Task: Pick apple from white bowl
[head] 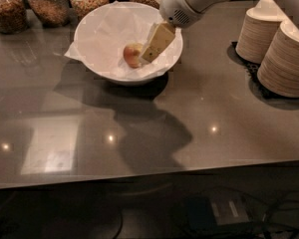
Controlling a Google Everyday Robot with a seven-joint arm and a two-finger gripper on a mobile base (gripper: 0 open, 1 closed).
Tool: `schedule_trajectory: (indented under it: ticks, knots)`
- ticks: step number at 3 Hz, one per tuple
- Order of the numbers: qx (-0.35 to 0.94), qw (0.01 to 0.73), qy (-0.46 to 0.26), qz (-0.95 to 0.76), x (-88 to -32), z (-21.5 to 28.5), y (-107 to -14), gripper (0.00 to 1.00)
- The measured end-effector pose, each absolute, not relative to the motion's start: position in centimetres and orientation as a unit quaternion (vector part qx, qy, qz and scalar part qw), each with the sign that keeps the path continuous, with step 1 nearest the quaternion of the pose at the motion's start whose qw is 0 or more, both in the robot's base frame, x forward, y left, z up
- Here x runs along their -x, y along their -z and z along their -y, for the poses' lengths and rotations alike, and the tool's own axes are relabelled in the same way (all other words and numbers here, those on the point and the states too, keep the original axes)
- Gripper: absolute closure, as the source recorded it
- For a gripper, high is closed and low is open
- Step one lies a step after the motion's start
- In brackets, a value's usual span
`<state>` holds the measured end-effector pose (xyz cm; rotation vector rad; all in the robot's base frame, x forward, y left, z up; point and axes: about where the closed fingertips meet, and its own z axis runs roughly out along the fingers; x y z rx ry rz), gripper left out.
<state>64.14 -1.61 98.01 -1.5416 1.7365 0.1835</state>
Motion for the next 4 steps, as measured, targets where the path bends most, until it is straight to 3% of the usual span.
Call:
schedule_trajectory:
  ticks: [2,4]
  knots:
    - [0.610,0.415,-0.061,-0.672,-66.3,1.2,-95.9,0.07]
    - [0.598,0.434,-0.060,-0.671,-69.2,0.9,-93.5,0.54]
